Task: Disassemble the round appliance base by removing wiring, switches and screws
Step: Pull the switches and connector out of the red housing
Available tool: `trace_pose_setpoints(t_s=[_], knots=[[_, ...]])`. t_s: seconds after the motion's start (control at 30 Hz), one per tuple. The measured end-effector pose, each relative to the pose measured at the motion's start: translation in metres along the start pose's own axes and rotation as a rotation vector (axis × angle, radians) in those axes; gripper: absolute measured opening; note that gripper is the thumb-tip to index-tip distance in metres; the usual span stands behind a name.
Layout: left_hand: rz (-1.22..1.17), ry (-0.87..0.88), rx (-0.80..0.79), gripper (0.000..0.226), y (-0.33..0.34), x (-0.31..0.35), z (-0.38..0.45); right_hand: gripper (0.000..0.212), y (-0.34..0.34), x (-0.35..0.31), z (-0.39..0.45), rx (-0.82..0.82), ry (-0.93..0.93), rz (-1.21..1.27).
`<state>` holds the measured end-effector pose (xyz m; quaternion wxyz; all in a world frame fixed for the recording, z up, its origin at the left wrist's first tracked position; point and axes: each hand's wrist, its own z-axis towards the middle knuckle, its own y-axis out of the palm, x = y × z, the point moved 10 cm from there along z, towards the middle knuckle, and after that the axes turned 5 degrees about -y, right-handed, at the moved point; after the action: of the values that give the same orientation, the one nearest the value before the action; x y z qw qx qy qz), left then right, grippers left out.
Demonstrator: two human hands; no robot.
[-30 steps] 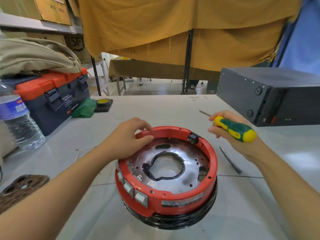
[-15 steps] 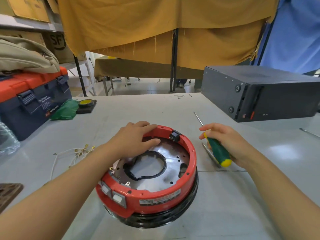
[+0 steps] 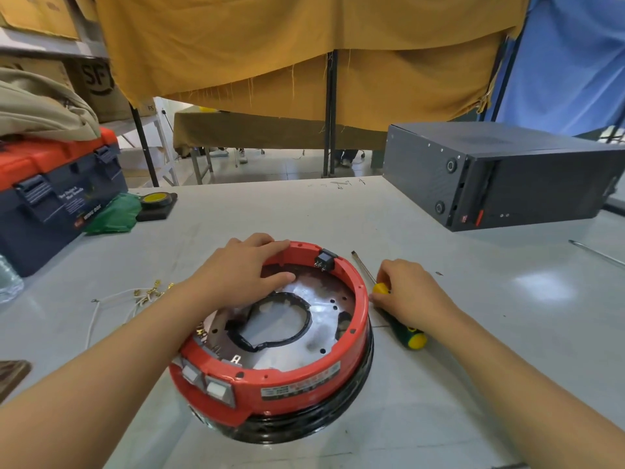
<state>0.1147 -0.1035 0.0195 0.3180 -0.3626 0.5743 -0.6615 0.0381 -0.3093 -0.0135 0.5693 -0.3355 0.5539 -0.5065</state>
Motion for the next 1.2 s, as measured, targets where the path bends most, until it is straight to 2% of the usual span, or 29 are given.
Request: trace_pose_setpoints(t_s=[0.2,0.27,0.43,0.53,0.6,0.7,0.9,1.2], knots=[[0.010,-0.007,0.000,0.063,-0.005,-0.002,-0.006,0.027,-0.010,-0.008,0.004,0.035,-0.025,-0.128],[0.023,-0.008,0.007,0.061,-0.008,-0.002,-0.008,0.026,-0.017,-0.012,0.007,0.060,-0.046,-0.068],[0.143,-0.018,0.029,0.052,-0.015,0.004,-0.003,0.023,-0.030,-0.042,0.019,0.086,-0.150,0.273],[0.149,0.041,0.070,0.055,-0.019,0.016,0.005,0.031,-0.025,-0.067,0.027,-0.010,-0.182,0.343],[0.040,0.148,0.021,0.057,-0.014,0.030,0.009,0.039,-0.015,-0.081,0.030,-0.106,-0.198,0.276],[-0.090,0.240,-0.030,0.047,-0.011,0.042,0.011,0.041,-0.009,-0.092,0.032,-0.131,-0.209,0.159],[-0.052,0.198,0.041,0.034,-0.015,0.038,0.017,0.033,-0.010,-0.100,0.034,-0.058,-0.245,-0.002],[0.032,0.126,0.062,0.027,-0.018,0.035,0.024,0.025,-0.007,-0.116,0.046,-0.108,-0.344,-0.072]])
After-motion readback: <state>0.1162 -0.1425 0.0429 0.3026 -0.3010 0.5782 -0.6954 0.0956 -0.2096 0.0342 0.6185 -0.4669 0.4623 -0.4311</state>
